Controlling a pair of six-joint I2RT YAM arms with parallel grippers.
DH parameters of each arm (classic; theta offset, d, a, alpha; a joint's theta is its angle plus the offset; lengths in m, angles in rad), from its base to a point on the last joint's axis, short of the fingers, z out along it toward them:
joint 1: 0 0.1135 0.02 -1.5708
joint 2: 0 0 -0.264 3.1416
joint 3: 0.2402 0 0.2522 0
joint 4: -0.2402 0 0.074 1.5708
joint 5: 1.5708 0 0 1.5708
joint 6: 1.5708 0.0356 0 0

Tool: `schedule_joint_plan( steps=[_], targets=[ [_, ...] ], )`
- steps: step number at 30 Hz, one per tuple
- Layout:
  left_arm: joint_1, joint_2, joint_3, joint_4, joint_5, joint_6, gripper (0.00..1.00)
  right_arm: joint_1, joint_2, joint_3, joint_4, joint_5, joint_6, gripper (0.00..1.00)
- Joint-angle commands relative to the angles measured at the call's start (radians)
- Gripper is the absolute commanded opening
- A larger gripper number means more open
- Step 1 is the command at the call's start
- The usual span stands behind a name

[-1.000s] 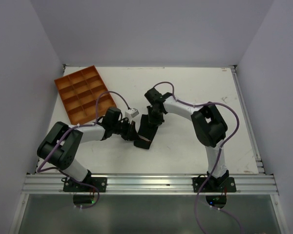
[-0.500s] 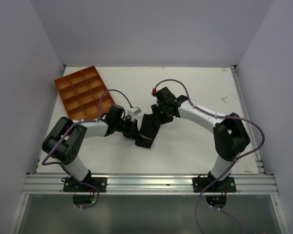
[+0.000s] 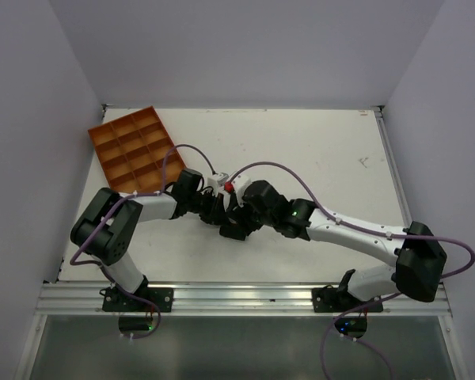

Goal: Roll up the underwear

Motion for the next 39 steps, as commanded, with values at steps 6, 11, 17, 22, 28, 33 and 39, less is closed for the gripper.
schedule_joint_plan(
  steps=[6,11,17,22,28,33,39],
  targets=[
    [-0.007,0.054,0.004,-0.063,-0.077,0.026,0.00,0.212,0.129,0.129,-0.064,0.164,-0.315,0.60],
    [-0.007,0.067,0.017,-0.067,-0.070,0.032,0.00,0.252,0.207,0.180,-0.110,0.165,-0.414,0.61],
    [-0.005,0.074,0.020,-0.100,-0.066,0.041,0.00,0.267,0.339,0.234,-0.160,0.231,-0.486,0.64],
    [-0.007,0.089,0.031,-0.113,-0.070,0.038,0.00,0.267,0.400,0.268,-0.191,0.265,-0.517,0.65],
    [-0.006,0.110,0.045,-0.128,-0.075,0.039,0.00,0.267,0.451,0.275,-0.182,0.294,-0.540,0.66],
    [-0.007,0.118,0.051,-0.134,-0.074,0.039,0.00,0.266,0.503,0.277,-0.158,0.326,-0.543,0.67],
    [-0.007,0.127,0.056,-0.140,-0.069,0.042,0.00,0.252,0.549,0.294,-0.147,0.360,-0.544,0.67]
  ],
)
